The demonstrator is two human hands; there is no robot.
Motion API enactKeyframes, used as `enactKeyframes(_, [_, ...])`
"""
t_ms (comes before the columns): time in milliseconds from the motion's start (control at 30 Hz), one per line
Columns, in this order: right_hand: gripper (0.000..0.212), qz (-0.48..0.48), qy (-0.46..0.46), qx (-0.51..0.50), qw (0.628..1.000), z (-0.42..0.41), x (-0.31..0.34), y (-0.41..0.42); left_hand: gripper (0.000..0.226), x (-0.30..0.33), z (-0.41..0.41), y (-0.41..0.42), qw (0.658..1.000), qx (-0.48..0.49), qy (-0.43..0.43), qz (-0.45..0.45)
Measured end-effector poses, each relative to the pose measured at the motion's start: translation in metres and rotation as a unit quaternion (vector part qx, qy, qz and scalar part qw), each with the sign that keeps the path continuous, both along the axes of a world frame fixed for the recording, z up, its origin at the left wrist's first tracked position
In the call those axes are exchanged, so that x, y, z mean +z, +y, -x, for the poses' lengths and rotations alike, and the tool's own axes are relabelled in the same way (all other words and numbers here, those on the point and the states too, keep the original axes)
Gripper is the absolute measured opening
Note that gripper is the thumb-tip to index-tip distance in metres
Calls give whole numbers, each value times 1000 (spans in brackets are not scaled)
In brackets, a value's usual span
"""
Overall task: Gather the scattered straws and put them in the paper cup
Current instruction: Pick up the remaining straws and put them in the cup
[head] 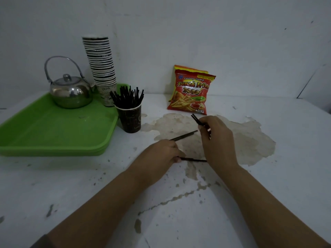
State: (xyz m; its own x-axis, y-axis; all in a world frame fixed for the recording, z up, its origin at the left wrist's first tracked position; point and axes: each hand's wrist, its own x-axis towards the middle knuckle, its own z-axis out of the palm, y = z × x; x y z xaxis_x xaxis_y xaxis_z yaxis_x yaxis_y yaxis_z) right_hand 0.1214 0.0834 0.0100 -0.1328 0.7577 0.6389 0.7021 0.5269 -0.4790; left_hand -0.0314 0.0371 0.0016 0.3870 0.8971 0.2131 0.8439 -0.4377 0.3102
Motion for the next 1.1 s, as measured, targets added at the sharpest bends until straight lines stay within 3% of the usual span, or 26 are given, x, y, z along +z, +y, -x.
enactKeyframes(200, [26, -56, 56, 12, 997, 1, 5, -6, 29, -3, 0, -5, 999, -8, 21, -43])
enactKeyframes(400, [62, -73, 125, 60, 988, 2, 12, -16, 26, -8, 8, -2, 997, 16, -49, -54])
enactKeyframes(667, [68, -51, 191, 45, 979, 5, 10, -15, 20, -2, 17, -2, 967, 81, -199, -135])
enactKeyframes(800, [60, -4, 241, 54, 969, 12, 6, -19, 29, 5, 17, -5, 915, 108, -340, -189])
enactKeyframes(867, [52, 32, 270, 65, 960, 18, 4, -22, 44, 9, 17, -7, 892, 113, -388, -202])
enactKeyframes(967, [51, 64, 302, 78, 948, 29, 6, -22, 74, 19, 23, -6, 872, 106, -407, -249])
enactKeyframes(1100, [50, 56, 338, 109, 933, 55, 26, -19, 79, 40, 41, -4, 858, 125, -369, -334])
